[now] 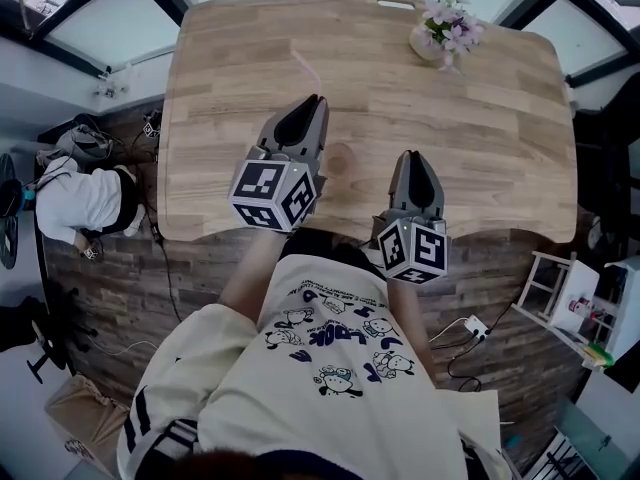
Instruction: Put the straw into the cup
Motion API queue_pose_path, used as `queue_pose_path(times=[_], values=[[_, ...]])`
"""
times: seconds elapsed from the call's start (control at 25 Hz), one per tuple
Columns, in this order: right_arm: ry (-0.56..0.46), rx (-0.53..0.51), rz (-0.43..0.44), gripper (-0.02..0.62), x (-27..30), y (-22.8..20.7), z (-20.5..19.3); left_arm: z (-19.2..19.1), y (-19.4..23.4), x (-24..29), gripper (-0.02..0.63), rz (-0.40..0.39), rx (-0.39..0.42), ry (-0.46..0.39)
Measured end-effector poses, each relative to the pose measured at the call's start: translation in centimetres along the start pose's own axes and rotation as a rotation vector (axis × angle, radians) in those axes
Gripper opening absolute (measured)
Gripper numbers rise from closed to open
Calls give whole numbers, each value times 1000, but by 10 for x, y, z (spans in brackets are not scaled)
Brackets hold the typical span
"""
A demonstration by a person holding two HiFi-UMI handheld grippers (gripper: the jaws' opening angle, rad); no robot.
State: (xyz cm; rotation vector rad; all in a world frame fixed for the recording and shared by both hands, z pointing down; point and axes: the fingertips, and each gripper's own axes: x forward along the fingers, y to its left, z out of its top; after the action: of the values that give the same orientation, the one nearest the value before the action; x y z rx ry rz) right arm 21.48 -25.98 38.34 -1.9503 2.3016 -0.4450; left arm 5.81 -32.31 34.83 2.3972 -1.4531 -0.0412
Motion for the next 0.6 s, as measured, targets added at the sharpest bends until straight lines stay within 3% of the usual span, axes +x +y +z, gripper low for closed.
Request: queue_pose_path(times=[0.24, 0.4, 0.6], values=[[9, -3, 15, 6, -2, 2, -3, -9, -16, -4, 61, -39, 80, -89], [12, -4, 27, 6, -2, 5, -3, -15, -23, -8, 61, -67, 79, -147], [24, -1, 40, 6, -2, 10, -8, -32, -25, -11, 61, -63, 141, -155]])
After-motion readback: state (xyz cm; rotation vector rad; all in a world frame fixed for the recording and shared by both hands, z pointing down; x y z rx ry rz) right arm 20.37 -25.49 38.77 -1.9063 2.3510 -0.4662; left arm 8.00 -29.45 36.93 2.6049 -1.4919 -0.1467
